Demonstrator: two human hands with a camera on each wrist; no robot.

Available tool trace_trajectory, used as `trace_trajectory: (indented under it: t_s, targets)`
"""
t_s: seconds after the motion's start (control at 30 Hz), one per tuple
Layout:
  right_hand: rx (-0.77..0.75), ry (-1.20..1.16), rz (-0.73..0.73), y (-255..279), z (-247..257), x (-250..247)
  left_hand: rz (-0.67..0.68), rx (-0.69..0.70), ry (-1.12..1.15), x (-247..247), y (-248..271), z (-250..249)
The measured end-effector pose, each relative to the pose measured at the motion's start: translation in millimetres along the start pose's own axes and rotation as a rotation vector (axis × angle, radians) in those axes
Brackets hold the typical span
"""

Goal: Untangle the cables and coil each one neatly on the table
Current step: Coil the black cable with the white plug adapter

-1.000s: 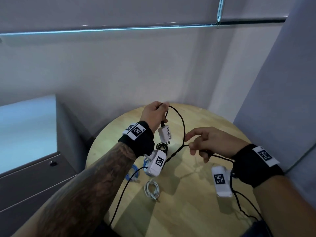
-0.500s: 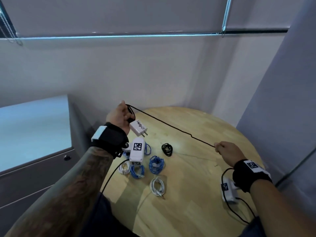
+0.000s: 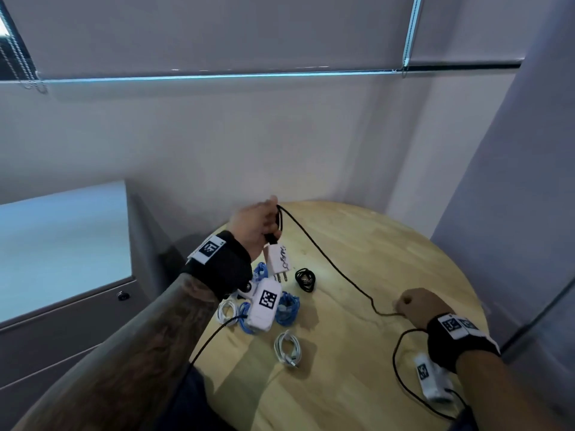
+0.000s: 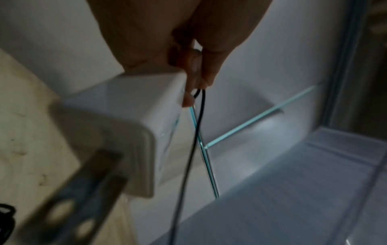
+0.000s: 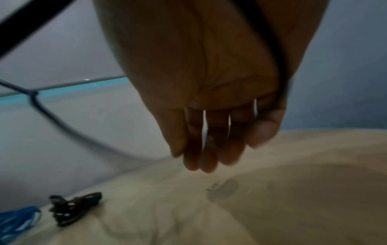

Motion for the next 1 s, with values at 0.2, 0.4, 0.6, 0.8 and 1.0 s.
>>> trace_trajectory:
  t_s: [0.2,0.4,0.6,0.8,1.0]
  targets:
    - [-0.343,-0.951,0.107,61,91,-47,0.204,-0.011,-0.265,42,13,28]
    - [-0.431,-1.211,0.289,94,114,-76,0.259,0.007,-0.401,51,18,34]
    - [-0.485,-0.695,-0.307,69,110,-87,0.516,-0.329,-0.231,51,39,40]
    - [-0.634,-0.562,0.005,83,129,-28,0.395,-0.237,0.34,48,39,30]
    - [-0.579,-0.596,0.282,123,139,-27,0.074,0.09,0.2,30,23,36]
Point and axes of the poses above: each hand's wrist, its own y-axis away from the middle knuckle, its own x-axis out of the palm, z = x × y, the point moved 2 cm from there along -y, towards the middle knuckle, and after that the axes turned 3 degrees about x, right-handed, at the moved point
